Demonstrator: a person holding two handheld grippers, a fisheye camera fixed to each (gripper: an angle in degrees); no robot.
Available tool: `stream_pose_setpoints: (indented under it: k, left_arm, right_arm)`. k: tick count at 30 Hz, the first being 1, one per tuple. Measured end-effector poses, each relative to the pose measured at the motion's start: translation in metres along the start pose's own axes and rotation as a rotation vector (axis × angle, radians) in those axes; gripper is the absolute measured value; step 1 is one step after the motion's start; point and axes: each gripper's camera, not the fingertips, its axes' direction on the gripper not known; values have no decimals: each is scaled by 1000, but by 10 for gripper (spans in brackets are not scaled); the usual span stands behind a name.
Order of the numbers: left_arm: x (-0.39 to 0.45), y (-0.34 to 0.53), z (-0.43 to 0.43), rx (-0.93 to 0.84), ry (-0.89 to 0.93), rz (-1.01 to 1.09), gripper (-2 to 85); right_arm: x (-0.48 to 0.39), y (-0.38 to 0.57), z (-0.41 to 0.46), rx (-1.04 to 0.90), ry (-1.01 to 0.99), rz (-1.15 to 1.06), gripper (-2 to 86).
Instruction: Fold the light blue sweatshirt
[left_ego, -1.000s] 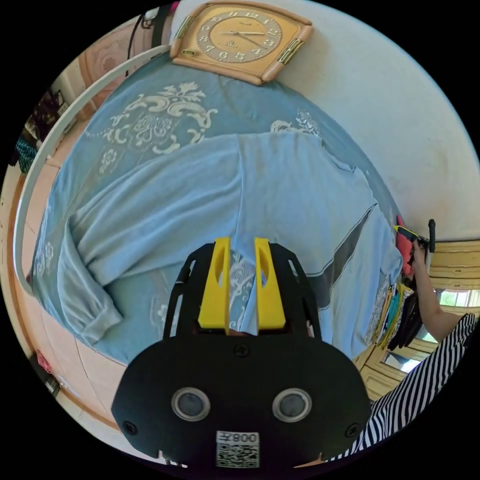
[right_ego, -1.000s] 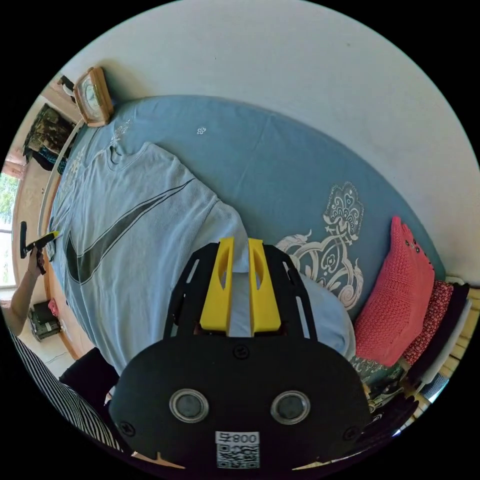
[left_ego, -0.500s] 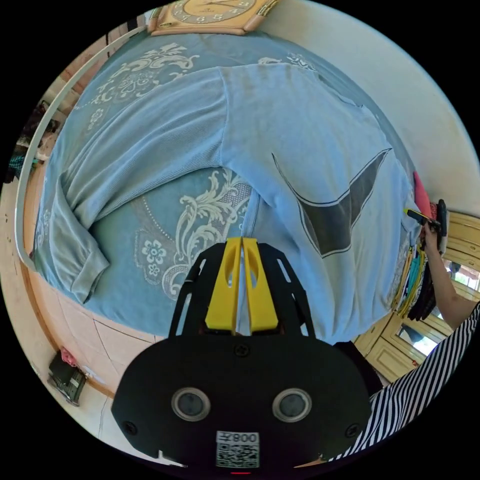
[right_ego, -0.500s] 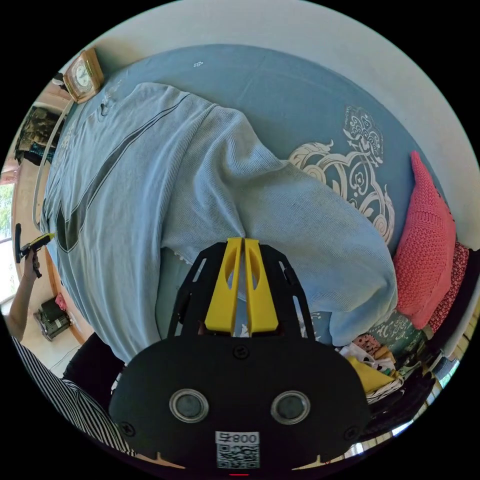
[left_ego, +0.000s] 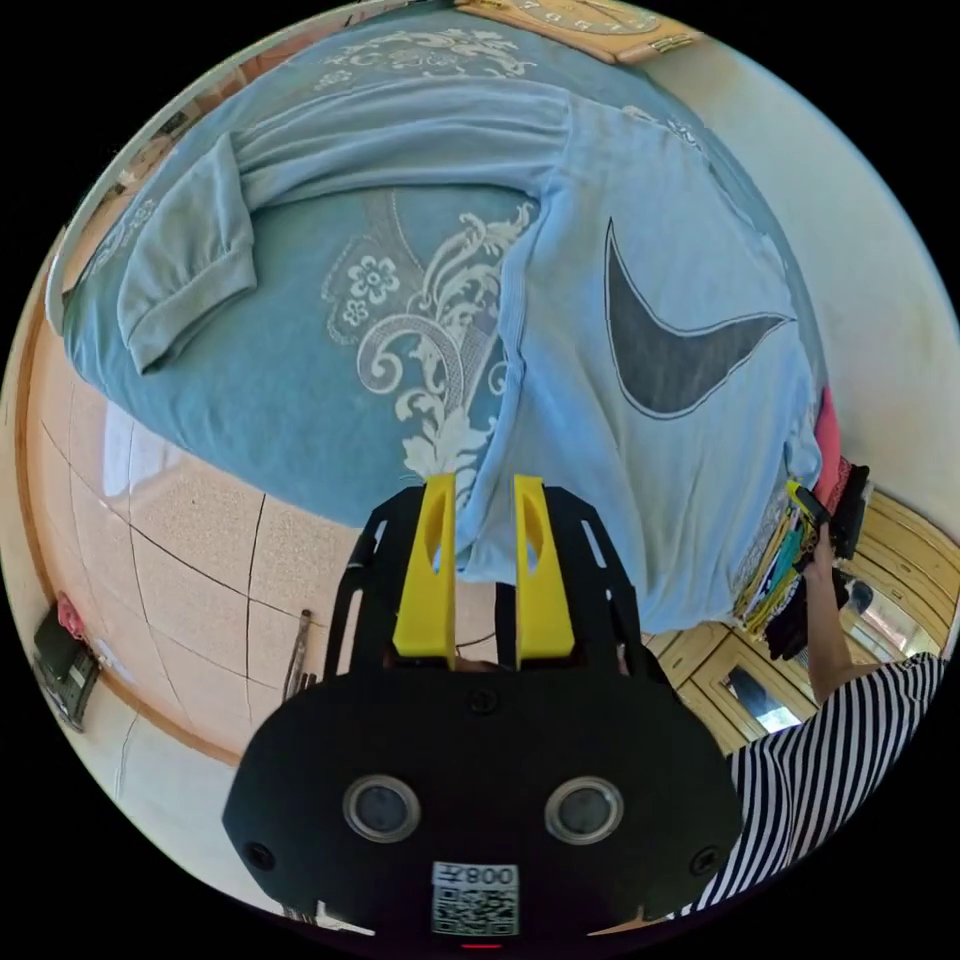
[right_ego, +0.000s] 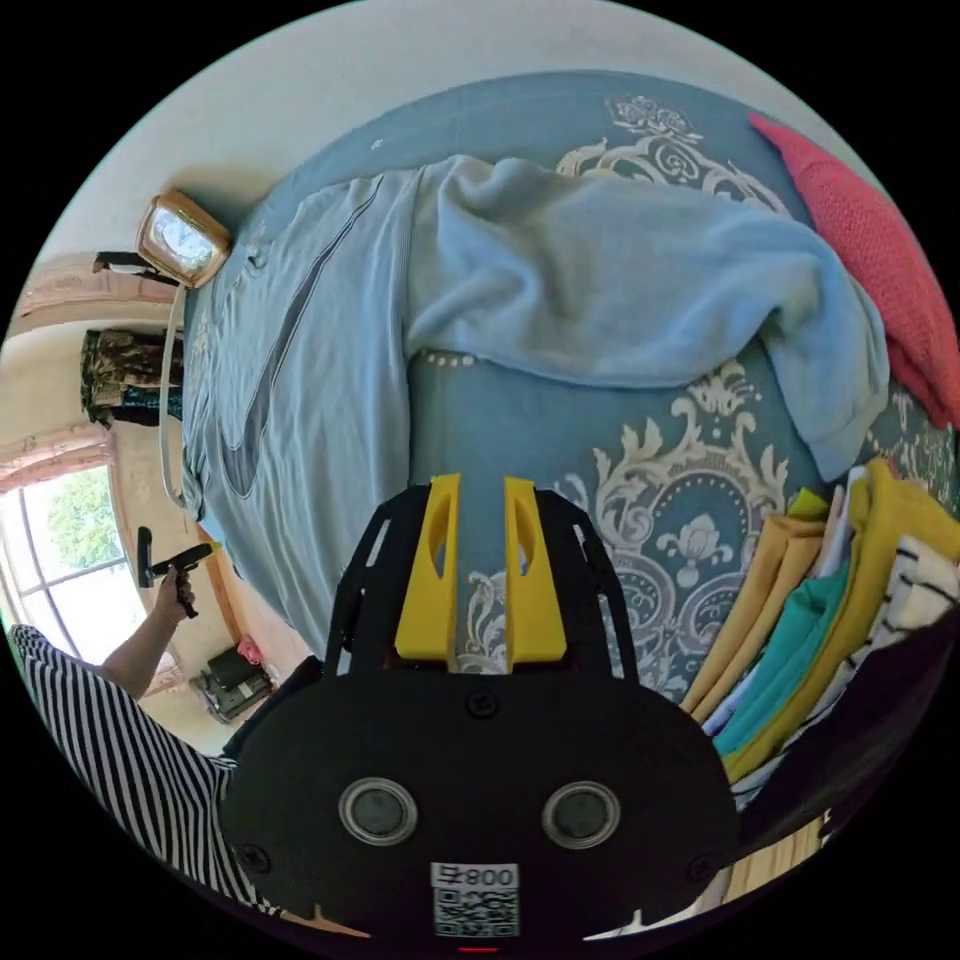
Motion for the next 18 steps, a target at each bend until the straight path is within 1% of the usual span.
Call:
stream_pose_setpoints:
  k: [2, 4, 6, 9, 13, 14, 16, 18]
  left_arm:
    - [11, -4, 18, -52, -17, 22, 86]
    - [26, -13, 41, -131, -88, 55, 62]
    - [38, -20, 46, -129, -158, 78, 43]
    - [47, -26, 47, -144, -141, 81, 33]
    - [38, -16, 42, -184, -227, 13, 27]
    - [35, -15, 39, -171, -209, -1, 27]
    - [25, -16, 29, -110, -106, -100, 25]
    - [32, -24, 30, -114, -112, -96, 25]
  right_arm:
    - [4, 35, 9, -67, -69, 22, 84]
    - [6, 78, 19, -145, -113, 46, 86]
    - [7, 106, 23, -189, -112, 54, 88]
    - [13, 145, 23, -237, -88, 60, 94]
    - [31, 183, 23, -284, -113, 89, 100]
    - [33, 187, 24, -292, -114, 91, 99]
    - [41, 204, 29, -322, -103, 97, 81]
    - [46, 214, 24, -283, -83, 123, 53]
